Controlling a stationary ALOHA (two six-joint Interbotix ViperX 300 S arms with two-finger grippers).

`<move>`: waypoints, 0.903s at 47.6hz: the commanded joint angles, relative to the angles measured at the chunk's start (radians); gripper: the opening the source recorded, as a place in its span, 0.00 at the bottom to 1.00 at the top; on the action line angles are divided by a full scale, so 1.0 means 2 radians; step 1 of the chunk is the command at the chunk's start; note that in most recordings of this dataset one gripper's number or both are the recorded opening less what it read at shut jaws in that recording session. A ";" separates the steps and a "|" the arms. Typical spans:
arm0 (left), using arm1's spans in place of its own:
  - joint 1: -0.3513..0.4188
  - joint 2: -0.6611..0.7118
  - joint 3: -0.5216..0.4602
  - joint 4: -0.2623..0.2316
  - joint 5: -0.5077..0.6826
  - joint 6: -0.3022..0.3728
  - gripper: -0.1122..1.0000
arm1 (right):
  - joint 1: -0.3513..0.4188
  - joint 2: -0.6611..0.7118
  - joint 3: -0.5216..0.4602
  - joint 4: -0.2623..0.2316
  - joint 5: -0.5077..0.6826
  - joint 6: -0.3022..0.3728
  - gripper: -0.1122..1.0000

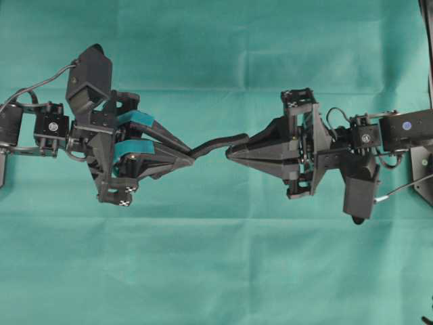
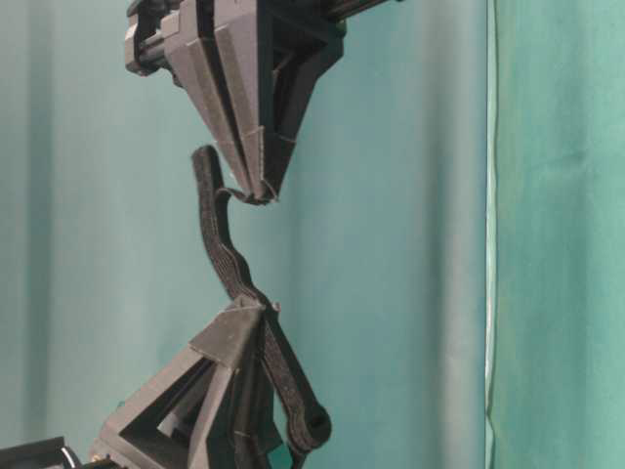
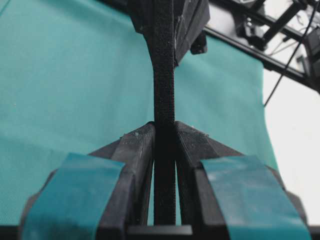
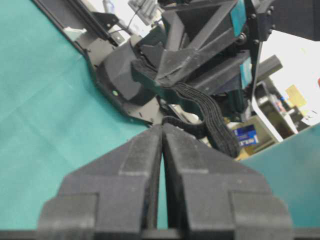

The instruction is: Peel off the Velcro with your right arm.

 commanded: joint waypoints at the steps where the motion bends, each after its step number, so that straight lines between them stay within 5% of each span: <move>1: 0.002 -0.004 -0.005 0.000 -0.008 0.001 0.19 | 0.005 -0.001 -0.013 -0.001 -0.004 0.002 0.01; 43: 0.002 -0.004 -0.001 -0.001 -0.022 0.001 0.19 | 0.011 0.038 -0.043 0.000 -0.002 0.002 0.01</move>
